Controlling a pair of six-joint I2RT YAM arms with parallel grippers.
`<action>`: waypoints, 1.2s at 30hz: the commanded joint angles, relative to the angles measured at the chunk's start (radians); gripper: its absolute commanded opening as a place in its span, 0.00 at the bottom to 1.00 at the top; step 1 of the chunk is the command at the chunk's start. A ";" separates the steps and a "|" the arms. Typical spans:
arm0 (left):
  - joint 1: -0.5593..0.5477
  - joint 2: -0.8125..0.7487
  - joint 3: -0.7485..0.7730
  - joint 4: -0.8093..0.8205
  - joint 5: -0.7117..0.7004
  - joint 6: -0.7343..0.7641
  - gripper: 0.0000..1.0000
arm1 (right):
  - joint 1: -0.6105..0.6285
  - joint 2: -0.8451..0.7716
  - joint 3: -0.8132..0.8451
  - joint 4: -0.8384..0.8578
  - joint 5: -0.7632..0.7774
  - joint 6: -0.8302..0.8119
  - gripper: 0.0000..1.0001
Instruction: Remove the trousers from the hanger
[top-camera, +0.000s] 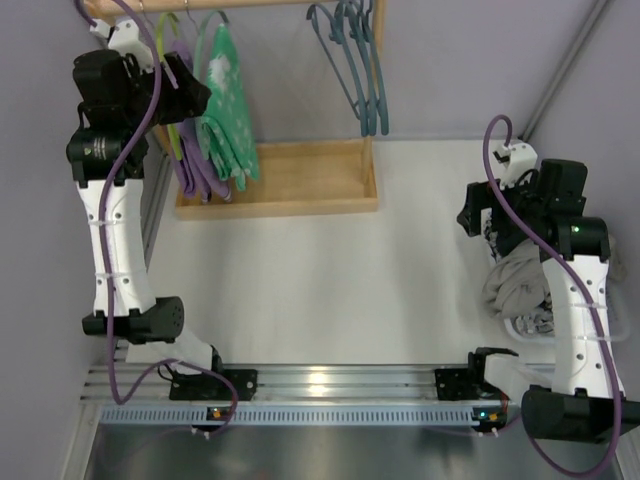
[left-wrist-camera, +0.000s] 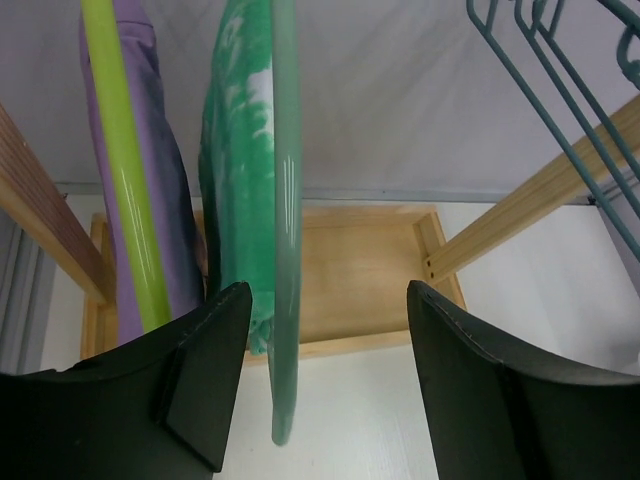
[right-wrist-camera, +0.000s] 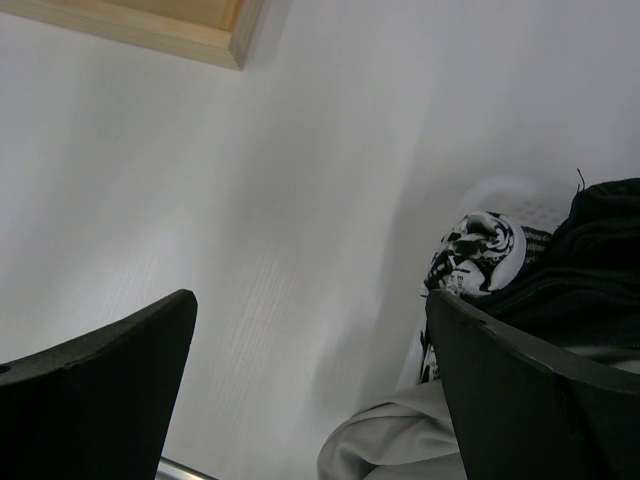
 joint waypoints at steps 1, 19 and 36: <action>-0.003 0.043 0.049 0.141 -0.054 -0.046 0.69 | 0.012 0.002 0.042 0.026 0.011 0.003 0.99; -0.077 0.241 0.123 0.228 -0.158 0.015 0.58 | 0.012 0.005 0.032 0.039 0.011 0.001 0.99; -0.090 0.261 0.186 0.311 -0.181 0.003 0.00 | 0.012 -0.017 0.045 0.034 0.013 -0.014 0.99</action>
